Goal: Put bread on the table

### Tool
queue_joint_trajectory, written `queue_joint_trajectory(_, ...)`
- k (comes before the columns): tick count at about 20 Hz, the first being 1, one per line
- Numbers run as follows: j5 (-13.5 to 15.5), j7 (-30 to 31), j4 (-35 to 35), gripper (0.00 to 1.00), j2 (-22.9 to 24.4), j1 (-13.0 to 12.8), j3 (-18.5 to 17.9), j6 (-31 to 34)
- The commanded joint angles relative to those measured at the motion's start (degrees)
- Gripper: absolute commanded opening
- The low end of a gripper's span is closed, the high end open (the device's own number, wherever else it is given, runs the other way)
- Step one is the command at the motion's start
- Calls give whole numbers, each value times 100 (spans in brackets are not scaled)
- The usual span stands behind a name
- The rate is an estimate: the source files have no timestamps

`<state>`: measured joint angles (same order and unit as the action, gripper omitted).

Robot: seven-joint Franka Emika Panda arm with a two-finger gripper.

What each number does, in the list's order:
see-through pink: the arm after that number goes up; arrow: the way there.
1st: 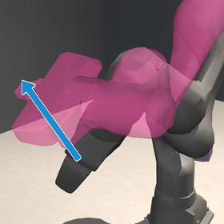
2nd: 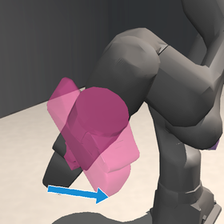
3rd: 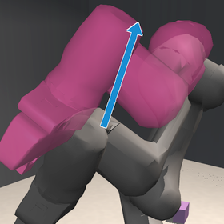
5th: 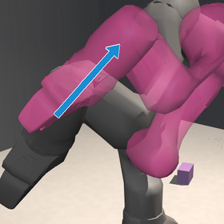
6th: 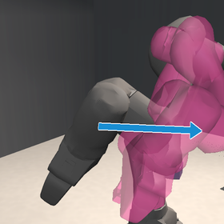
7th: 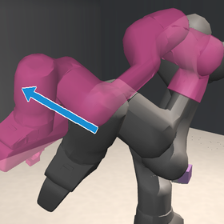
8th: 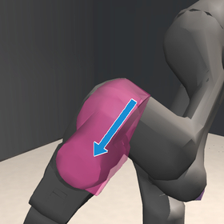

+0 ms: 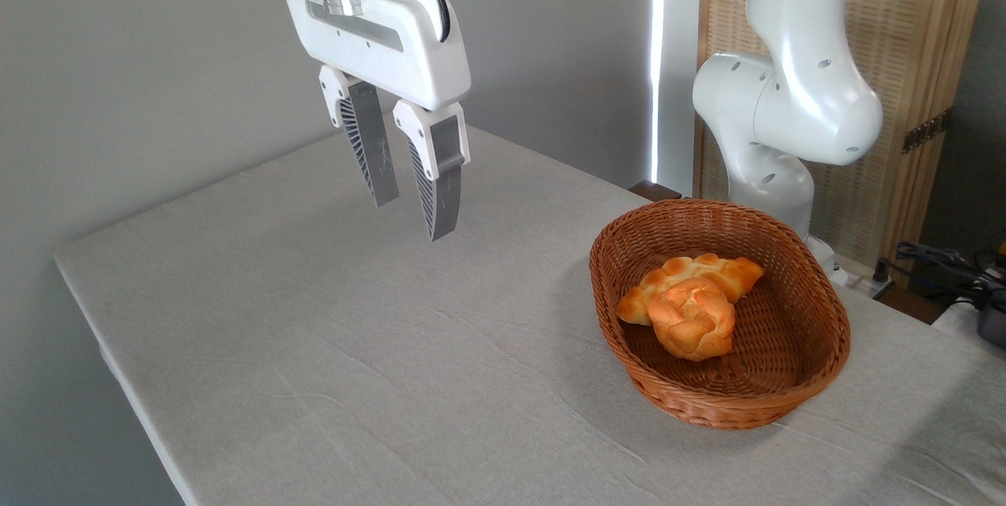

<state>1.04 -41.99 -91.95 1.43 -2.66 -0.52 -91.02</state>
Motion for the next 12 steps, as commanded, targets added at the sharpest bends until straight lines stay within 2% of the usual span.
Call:
queue_joint_trajectory(1, 28, -72, 37, 100, -28, 99, 17, 32)
queue_joint_trajectory(10, 28, -116, 28, 100, -20, 117, 16, 40)
queue_joint_trajectory(12, 28, -116, -199, 100, 76, 134, 8, 40)
